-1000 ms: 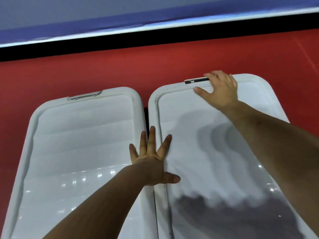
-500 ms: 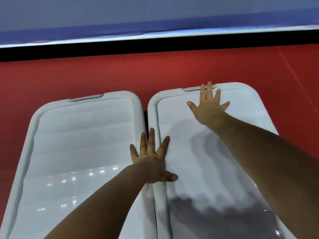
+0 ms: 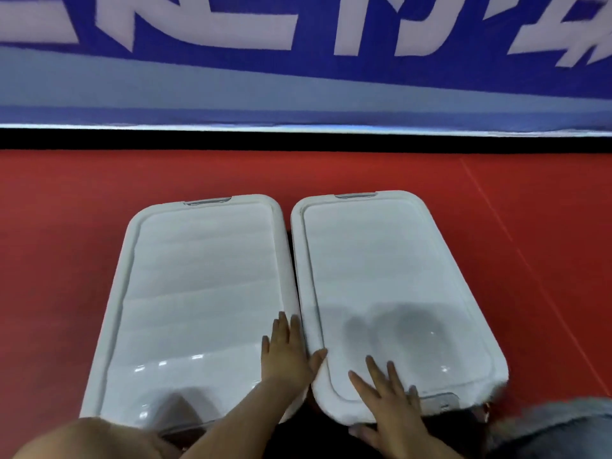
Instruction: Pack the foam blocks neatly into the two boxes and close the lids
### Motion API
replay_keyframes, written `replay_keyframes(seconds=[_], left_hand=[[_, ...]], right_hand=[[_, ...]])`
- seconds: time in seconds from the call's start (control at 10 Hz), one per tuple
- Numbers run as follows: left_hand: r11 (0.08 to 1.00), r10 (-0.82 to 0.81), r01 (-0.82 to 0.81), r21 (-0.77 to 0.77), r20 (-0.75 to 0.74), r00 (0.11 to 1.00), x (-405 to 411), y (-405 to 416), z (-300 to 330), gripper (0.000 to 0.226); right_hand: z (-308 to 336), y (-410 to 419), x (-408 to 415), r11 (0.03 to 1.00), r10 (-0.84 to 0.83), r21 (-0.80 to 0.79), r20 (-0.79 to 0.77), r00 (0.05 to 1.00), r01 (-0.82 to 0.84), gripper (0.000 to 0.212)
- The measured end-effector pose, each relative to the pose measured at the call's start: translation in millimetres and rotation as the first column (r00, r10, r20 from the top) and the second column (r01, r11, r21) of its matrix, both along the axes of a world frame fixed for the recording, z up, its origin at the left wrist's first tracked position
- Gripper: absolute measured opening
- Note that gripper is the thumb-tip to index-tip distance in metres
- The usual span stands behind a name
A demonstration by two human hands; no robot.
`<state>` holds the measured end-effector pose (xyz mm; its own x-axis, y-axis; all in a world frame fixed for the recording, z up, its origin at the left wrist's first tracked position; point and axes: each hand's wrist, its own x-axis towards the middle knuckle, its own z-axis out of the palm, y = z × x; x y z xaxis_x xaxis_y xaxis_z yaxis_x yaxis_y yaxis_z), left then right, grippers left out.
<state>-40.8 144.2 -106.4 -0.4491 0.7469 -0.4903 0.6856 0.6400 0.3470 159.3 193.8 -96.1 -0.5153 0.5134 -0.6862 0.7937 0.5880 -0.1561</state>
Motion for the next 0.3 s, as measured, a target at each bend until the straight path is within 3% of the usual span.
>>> replay_keyframes(seconds=[0.1,0.2,0.3], left_hand=[[0.998,-0.053,0.061,-0.031,0.225,0.973,-7,-30,26,0.083],[0.996,0.074,-0.040,-0.076,0.528,0.846,-29,-38,67,0.073],[0.965,0.221,-0.261,-0.013,0.569,0.792,-50,-35,106,0.065]], right_hand=[[19,-23,-13,0.993,-0.090,-0.077,-0.004,0.996,0.089,0.080],[48,-23,-51,0.966,-0.216,-0.172,-0.145,0.966,0.190,0.065],[78,0,-98,0.971,-0.182,-0.192,-0.211,0.960,0.142,0.046]])
